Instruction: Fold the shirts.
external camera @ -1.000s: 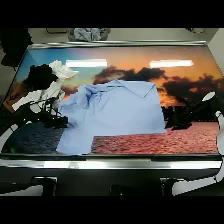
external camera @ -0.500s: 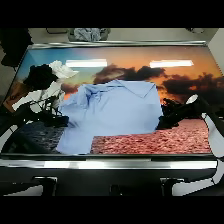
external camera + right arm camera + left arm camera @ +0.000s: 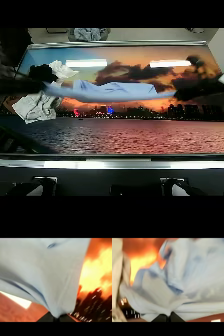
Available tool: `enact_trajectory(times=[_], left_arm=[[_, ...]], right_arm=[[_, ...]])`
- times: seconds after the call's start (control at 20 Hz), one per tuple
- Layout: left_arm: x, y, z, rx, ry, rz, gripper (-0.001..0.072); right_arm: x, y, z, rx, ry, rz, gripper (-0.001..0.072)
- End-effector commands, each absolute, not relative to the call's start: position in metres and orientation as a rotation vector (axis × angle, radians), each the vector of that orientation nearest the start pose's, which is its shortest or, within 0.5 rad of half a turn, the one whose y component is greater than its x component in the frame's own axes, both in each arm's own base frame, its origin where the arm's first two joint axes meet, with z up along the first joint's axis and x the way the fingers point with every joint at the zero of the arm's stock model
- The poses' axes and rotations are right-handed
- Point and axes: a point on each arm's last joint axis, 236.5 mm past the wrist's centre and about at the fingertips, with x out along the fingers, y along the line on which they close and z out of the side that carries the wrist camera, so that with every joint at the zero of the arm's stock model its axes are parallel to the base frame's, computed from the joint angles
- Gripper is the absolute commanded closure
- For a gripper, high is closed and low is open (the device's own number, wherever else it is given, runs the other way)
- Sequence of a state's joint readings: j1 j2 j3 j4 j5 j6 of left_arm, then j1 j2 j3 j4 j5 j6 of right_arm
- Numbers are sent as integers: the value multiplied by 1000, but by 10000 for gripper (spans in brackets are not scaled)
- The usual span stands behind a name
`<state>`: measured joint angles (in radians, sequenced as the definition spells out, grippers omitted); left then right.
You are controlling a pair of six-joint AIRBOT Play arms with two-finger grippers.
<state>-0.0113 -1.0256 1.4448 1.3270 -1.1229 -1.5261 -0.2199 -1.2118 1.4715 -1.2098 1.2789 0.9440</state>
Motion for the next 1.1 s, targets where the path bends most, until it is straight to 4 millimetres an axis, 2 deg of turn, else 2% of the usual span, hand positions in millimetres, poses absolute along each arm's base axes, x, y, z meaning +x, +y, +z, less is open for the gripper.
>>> enact_trajectory(times=[0.0, 0.05, 0.1, 0.15, 0.2, 0.25, 0.3, 0.5, 0.6, 0.65, 0.75, 0.85, 0.95, 1.05], left_arm=[[302, -52, 485, -130, 60, -215, 681], [265, -51, 535, -136, -92, -221, 681], [233, -50, 568, -149, -197, -232, 682], [208, -55, 588, -157, -260, -261, 682], [193, -64, 598, -172, -290, -305, 682], [186, -73, 600, -193, -297, -353, 682], [184, -78, 601, -200, -295, -378, 682], [187, -79, 603, -202, -305, -381, 681], [205, -75, 590, -187, -247, -355, 681], [220, -71, 576, -169, -191, -326, 681], [267, -64, 529, -142, -10, -273, 680], [326, -63, 457, -135, 220, -249, 679], [385, -64, 365, -117, 450, -243, 679], [432, -63, 273, -110, 633, -236, 679]], right_arm=[[345, -33, 413, -488, 244, 27, 670], [303, -34, 474, -527, 64, -66, 670], [258, -29, 524, -549, -105, -133, 670], [220, -21, 555, -553, -231, -170, 670], [194, -16, 570, -543, -299, -187, 670], [178, -13, 576, -526, -329, -191, 670], [171, -12, 575, -521, -328, -194, 670], [175, -27, 559, -555, -238, -239, 670], [196, -32, 537, -543, -137, -213, 670], [215, -36, 514, -521, -40, -190, 670], [261, -48, 452, -493, 214, -128, 669], [311, -60, 379, -457, 486, -56, 670], [363, -71, 309, -422, 700, 10, 670], [416, -82, 239, -386, 858, 59, 670]])
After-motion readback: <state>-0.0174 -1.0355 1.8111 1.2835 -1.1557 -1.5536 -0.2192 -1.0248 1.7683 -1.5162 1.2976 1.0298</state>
